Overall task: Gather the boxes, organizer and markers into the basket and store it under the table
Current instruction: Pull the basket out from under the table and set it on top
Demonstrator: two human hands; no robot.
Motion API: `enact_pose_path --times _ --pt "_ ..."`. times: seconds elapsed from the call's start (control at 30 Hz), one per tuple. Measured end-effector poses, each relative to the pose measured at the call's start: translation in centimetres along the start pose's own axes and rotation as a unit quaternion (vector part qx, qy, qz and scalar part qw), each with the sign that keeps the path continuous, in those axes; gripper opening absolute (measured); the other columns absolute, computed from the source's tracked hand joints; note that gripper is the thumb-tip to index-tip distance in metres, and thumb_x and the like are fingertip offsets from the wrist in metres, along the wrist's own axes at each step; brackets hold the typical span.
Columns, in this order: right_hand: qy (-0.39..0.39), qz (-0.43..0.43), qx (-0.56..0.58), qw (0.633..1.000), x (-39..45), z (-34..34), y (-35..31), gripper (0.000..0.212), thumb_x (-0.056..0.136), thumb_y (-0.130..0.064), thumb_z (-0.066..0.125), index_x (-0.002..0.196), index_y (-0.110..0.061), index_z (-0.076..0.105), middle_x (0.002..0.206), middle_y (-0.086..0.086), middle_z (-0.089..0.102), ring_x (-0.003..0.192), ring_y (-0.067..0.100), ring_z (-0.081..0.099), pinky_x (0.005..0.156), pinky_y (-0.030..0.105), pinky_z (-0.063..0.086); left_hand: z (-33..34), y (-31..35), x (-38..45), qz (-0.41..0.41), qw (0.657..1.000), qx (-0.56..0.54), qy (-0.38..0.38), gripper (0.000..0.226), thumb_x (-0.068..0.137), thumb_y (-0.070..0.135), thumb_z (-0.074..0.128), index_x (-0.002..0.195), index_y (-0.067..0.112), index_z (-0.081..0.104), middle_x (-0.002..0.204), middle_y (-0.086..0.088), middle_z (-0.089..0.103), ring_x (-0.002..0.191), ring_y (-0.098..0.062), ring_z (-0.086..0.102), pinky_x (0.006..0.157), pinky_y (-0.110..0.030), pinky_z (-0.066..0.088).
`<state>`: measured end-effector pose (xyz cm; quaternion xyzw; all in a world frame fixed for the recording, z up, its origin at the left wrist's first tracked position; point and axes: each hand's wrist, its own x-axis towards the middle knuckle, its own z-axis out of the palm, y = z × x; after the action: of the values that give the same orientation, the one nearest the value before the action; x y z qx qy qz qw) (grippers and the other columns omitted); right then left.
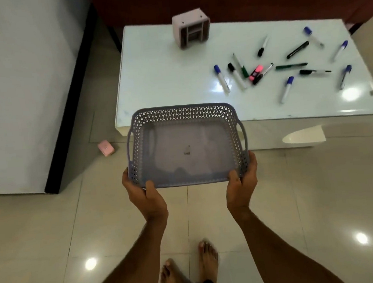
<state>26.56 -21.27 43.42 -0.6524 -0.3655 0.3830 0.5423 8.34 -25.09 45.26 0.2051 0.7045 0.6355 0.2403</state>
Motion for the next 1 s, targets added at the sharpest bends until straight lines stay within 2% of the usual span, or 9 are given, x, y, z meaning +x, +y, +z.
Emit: enact_pose_path --times 0.07,0.2,0.33,0.4,0.5,0.57,0.73,0.87,1.0 --pt "0.001 0.004 0.009 1.0 1.1 0.8 -1.4 0.077 0.075 0.003 0.048 0.151 -0.003 0.039 0.143 0.009 0.054 0.133 0.024 0.054 0.108 0.037 0.052 0.8 0.8 1.1 0.003 1.0 0.001 0.014 0.072 0.071 0.006 0.045 0.143 0.0 0.046 0.131 -0.022 0.061 0.112 -0.033 0.063 0.081 -0.014 0.055" --pt "-0.008 -0.005 0.001 1.0 4.5 2.9 -3.1 0.077 0.076 0.002 0.049 0.152 -0.005 0.038 0.146 0.011 0.053 0.134 0.024 0.053 0.111 0.049 0.048 3.3 2.4 4.1 0.009 0.999 0.002 0.031 0.073 0.07 0.008 0.046 0.143 0.003 0.047 0.13 -0.017 0.062 0.108 -0.022 0.062 0.086 -0.032 0.059" --pt "-0.029 0.007 -0.014 0.999 7.8 5.8 -3.1 0.077 0.079 0.002 0.05 0.154 -0.009 0.036 0.147 0.011 0.051 0.133 0.028 0.054 0.109 0.052 0.05 5.8 2.2 7.8 0.026 0.999 0.026 0.019 0.069 0.071 0.008 0.047 0.14 0.004 0.048 0.126 -0.022 0.062 0.107 -0.036 0.062 0.088 -0.046 0.055" --pt "-0.042 0.003 -0.019 0.999 9.3 7.2 -2.7 0.075 0.08 0.001 0.052 0.153 -0.011 0.037 0.145 0.012 0.052 0.128 0.037 0.055 0.103 0.057 0.052 6.9 1.8 9.6 0.021 0.999 0.021 0.014 0.066 0.071 0.006 0.047 0.137 -0.002 0.048 0.121 -0.018 0.064 0.101 -0.026 0.063 0.085 -0.042 0.055" --pt "-0.048 0.003 -0.021 0.999 11.5 9.3 -2.0 0.073 0.081 0.0 0.053 0.151 -0.013 0.038 0.14 0.015 0.055 0.119 0.046 0.057 0.095 0.058 0.056 8.9 1.3 12.2 0.034 0.999 0.004 0.005 0.061 0.076 -0.007 0.047 0.136 -0.014 0.046 0.111 0.007 0.051 0.089 0.016 0.056 0.076 -0.006 0.048" --pt "-0.046 0.007 -0.02 0.999 12.9 10.8 -1.5 0.075 0.081 0.0 0.055 0.152 -0.014 0.037 0.142 0.014 0.054 0.122 0.044 0.057 0.097 0.057 0.055 9.8 0.7 13.9 0.041 0.999 0.008 0.001 0.065 0.074 -0.005 0.047 0.138 -0.014 0.045 0.115 0.002 0.046 0.089 0.023 0.05 0.079 -0.001 0.043" --pt "-0.064 -0.014 -0.028 0.997 15.6 13.5 -0.4 0.074 0.08 -0.001 0.056 0.151 -0.013 0.037 0.136 0.016 0.055 0.114 0.045 0.058 0.088 0.057 0.059 11.3 -1.4 18.1 0.01 1.0 -0.004 -0.02 0.068 0.074 0.001 0.048 0.142 0.0 0.043 0.127 -0.011 0.055 0.113 -0.02 0.06 0.086 -0.028 0.057" --pt "-0.073 -0.023 -0.026 0.997 17.5 15.2 -0.2 0.076 0.083 0.011 0.054 0.153 -0.01 0.034 0.143 0.011 0.052 0.123 0.037 0.058 0.09 0.047 0.061 12.8 -2.2 20.1 -0.003 0.999 -0.015 -0.031 0.069 0.073 -0.002 0.046 0.142 -0.002 0.042 0.125 -0.007 0.056 0.104 -0.008 0.061 0.08 -0.015 0.053" --pt "-0.074 -0.03 -0.033 0.996 19.1 16.4 0.4 0.082 0.079 0.012 0.053 0.155 -0.007 0.03 0.148 0.007 0.047 0.134 0.027 0.052 0.104 0.041 0.055 13.6 -3.5 22.0 -0.01 0.998 -0.002 -0.054 0.065 0.075 0.001 0.046 0.139 0.011 0.042 0.125 0.0 0.057 0.11 -0.01 0.06 0.085 -0.024 0.055"
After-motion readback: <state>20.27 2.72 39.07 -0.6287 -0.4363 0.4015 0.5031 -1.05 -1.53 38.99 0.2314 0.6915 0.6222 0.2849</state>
